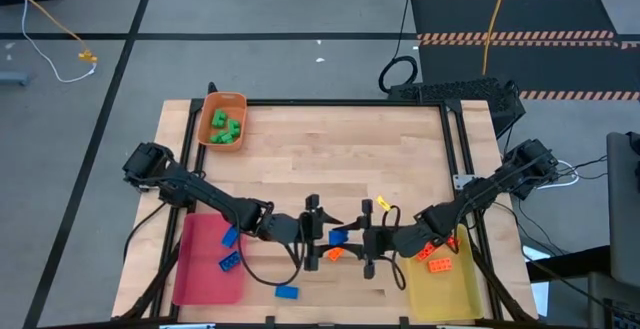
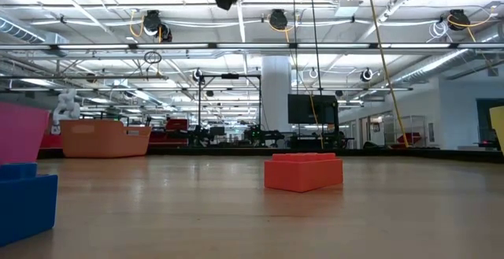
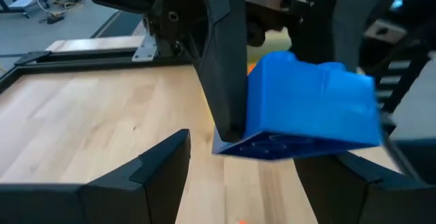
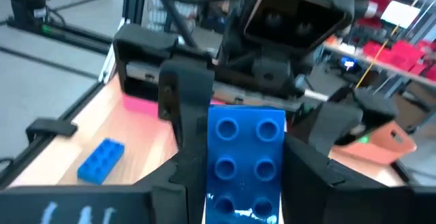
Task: Sort & place blocks by color
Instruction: Put the blue game piece into the red bin
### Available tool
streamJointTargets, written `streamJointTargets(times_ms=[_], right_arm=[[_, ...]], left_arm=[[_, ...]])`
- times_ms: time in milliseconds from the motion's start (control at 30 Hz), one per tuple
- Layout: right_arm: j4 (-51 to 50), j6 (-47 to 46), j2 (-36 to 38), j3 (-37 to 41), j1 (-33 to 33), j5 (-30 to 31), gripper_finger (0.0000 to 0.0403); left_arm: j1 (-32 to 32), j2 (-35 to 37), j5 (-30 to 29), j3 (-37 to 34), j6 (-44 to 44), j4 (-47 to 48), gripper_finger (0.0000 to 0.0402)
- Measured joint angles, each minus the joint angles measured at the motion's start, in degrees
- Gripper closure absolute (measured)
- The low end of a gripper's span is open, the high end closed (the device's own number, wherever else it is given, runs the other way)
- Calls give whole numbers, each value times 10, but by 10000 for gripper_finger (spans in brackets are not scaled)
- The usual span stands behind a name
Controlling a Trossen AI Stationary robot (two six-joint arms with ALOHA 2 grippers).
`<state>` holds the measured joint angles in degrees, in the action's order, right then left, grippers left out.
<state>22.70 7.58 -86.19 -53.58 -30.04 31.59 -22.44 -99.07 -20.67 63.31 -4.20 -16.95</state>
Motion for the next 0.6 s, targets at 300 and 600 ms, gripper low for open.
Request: streamJointTargets(times_ms=[300, 600], right_arm=[[60, 39, 0, 0, -1, 2, 271], [72, 25, 1, 19, -1, 4, 271]], left_arm=[[1, 0, -1, 0, -2, -60, 147], [1, -1, -4, 0, -4, -67, 180]])
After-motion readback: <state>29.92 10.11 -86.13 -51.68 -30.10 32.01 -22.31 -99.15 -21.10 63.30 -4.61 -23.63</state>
